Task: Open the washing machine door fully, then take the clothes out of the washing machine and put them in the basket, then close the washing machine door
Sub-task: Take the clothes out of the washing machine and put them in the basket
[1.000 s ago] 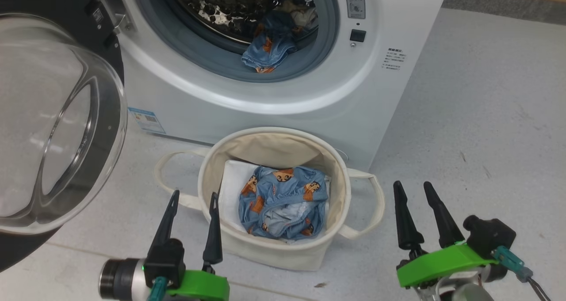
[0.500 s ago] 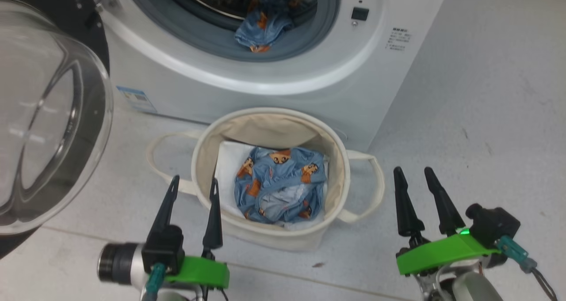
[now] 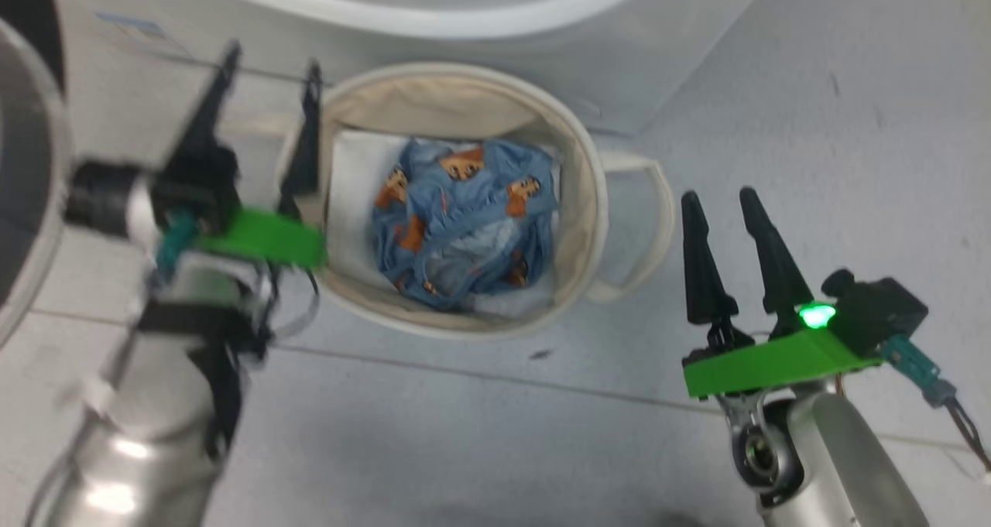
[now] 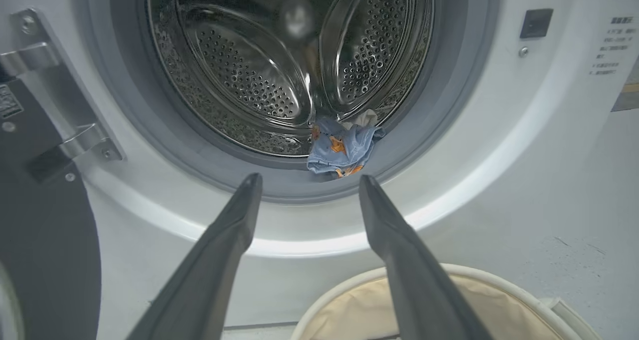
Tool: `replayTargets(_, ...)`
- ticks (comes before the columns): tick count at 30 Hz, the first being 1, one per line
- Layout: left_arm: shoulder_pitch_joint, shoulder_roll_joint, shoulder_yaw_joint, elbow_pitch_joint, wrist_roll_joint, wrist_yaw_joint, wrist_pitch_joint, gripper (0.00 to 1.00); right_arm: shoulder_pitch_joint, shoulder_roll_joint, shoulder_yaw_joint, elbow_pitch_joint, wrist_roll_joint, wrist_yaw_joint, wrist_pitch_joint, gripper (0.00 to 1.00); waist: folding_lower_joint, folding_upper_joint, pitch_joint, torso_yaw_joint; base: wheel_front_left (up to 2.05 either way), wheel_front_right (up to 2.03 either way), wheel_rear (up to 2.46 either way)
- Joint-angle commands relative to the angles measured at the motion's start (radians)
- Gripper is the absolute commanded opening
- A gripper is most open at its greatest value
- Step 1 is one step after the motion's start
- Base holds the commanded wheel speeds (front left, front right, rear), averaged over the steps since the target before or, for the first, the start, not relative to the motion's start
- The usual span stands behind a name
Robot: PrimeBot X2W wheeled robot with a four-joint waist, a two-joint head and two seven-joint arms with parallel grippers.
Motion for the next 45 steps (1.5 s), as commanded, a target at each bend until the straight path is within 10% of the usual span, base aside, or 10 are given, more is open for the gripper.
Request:
replayTargets(1, -0.057, 0.039, 0.040, -0.017, -0.002, -0.006, 0.007, 1.00, -0.009, 0.004, 0.027, -0.035, 0.007, 0.000, -0.005, 1.00, 0.0000, 0.0000, 0.099, -0.046, 0.00, 0.00, 0.00)
replayTargets(13, -0.528, 0.060, 0.006, 0.204, 0.018, -0.080, 0.148, 1.00, -0.086, 0.004, 0.040, -0.049, 0.044, 0.000, -0.005, 1.00, 0.0000, 0.0000, 0.225, -0.104, 0.00, 0.00, 0.00)
replayTargets(30, -0.813, -0.002, -0.052, 0.628, 0.070, 0.002, 0.283, 1.00, -0.093, 0.004, 0.063, -0.047, 0.057, 0.000, -0.005, 1.00, 0.0000, 0.0000, 0.247, -0.142, 0.00, 0.00, 0.00)
replayTargets(45, -0.898, -0.041, -0.078, 0.807, 0.055, 0.018, 0.195, 1.00, -0.088, 0.004, 0.089, -0.051, 0.073, 0.000, -0.005, 1.00, 0.0000, 0.0000, 0.264, -0.192, 0.00, 0.00, 0.00)
